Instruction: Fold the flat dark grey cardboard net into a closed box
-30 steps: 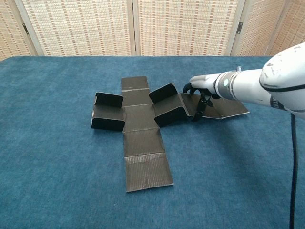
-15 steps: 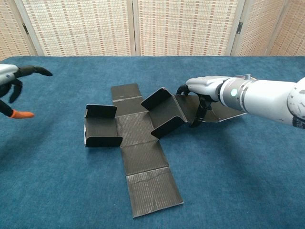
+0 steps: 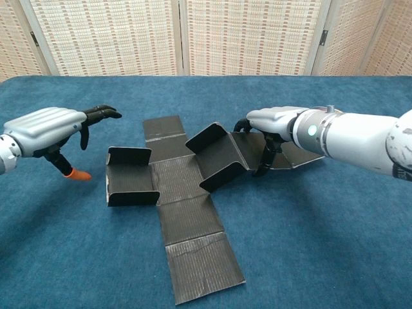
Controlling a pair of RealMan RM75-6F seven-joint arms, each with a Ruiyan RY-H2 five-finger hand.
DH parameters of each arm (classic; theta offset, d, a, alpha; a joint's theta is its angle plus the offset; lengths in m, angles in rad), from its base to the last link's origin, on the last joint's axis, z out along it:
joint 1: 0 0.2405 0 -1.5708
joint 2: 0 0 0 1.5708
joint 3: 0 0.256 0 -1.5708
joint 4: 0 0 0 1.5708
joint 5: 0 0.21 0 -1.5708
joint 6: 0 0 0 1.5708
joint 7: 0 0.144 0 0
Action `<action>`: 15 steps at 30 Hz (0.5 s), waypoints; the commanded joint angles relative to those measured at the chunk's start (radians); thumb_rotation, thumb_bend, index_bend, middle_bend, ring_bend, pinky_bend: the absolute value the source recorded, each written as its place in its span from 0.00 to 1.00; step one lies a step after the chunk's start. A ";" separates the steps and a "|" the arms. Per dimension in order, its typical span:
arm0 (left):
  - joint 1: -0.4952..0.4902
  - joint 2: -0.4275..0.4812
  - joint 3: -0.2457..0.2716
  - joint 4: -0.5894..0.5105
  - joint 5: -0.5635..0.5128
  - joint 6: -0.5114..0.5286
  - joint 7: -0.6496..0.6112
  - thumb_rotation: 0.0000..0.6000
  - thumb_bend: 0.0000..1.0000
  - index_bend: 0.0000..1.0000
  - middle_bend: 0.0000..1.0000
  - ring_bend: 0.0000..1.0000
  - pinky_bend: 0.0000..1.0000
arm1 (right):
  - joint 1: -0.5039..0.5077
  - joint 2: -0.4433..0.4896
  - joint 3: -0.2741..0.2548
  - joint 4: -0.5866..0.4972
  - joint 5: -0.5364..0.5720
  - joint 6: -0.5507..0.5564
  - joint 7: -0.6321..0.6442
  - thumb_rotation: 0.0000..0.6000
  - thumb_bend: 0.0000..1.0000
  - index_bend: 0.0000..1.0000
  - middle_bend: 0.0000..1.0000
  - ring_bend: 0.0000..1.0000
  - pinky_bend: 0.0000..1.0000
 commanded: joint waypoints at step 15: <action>-0.048 -0.027 -0.011 -0.130 -0.005 -0.003 -0.208 1.00 0.17 0.00 0.00 0.49 0.77 | 0.033 0.024 -0.004 -0.034 -0.080 -0.027 -0.039 0.97 0.22 0.34 0.36 0.74 1.00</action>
